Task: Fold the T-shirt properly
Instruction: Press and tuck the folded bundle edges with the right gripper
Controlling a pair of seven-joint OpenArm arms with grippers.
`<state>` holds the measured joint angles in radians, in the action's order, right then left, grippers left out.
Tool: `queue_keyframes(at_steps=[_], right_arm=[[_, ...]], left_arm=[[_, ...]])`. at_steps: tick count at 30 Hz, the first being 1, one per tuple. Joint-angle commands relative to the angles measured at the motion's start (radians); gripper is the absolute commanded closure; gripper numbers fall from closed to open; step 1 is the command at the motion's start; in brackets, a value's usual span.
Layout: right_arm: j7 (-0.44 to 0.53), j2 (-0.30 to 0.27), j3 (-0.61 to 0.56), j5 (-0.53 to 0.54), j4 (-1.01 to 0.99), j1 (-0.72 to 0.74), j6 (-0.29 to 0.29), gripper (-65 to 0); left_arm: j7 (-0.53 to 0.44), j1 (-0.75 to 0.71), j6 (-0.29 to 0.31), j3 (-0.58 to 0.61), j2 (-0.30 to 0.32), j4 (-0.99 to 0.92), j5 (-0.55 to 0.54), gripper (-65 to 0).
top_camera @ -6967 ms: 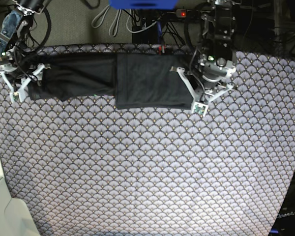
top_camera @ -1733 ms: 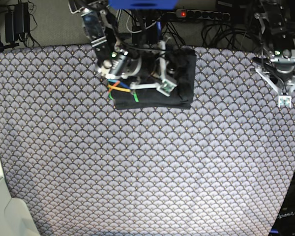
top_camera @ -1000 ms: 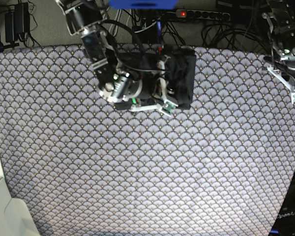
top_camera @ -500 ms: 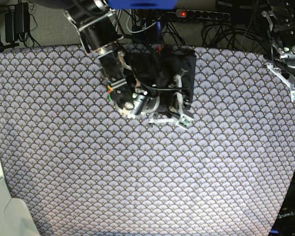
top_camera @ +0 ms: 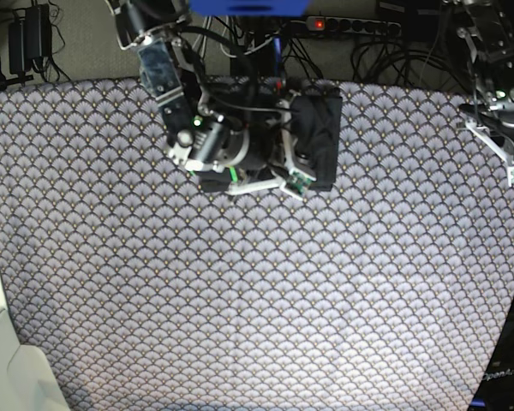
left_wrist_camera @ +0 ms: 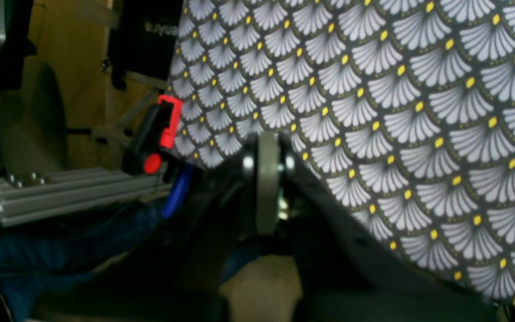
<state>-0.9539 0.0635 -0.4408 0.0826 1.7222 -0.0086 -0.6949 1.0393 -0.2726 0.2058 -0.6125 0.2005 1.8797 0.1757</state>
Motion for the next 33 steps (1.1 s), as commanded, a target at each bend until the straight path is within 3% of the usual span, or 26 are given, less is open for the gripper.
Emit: queue_keyframes(at_steps=[1,14,21,28,30,33], right_arm=[[0.036,0.012,-0.005,0.016,0.003,0.005,-0.003,-4.8],[0.169,0.014,0.001,0.016,-0.236,-0.017,-0.003,-4.8],[0.214,0.089,-0.005,0.016,-0.406,0.092,-0.003,-4.8],[0.183,0.094,-0.006,0.016,-0.313,0.132,-0.003,-5.1],[0.145,0.077,-0.006,0.016,-0.23,0.129,-0.003,-5.1],[0.112,0.063,-0.005,0.016,-0.12,0.109,-0.003,-5.2]], left_arm=[[-0.018,0.019,-0.007,-0.004,0.017,0.01,0.008,-0.3],[-0.017,0.009,-0.007,-0.008,0.037,0.01,0.008,-0.4],[-0.015,0.008,-0.007,-0.005,0.03,0.014,0.008,-0.4],[-0.015,0.008,-0.001,-0.004,-0.002,0.013,0.008,-0.5],[-0.015,0.009,0.057,-0.004,-0.019,0.01,0.008,-0.5],[-0.014,0.019,0.195,-0.005,-0.059,0.005,0.006,-0.5]])
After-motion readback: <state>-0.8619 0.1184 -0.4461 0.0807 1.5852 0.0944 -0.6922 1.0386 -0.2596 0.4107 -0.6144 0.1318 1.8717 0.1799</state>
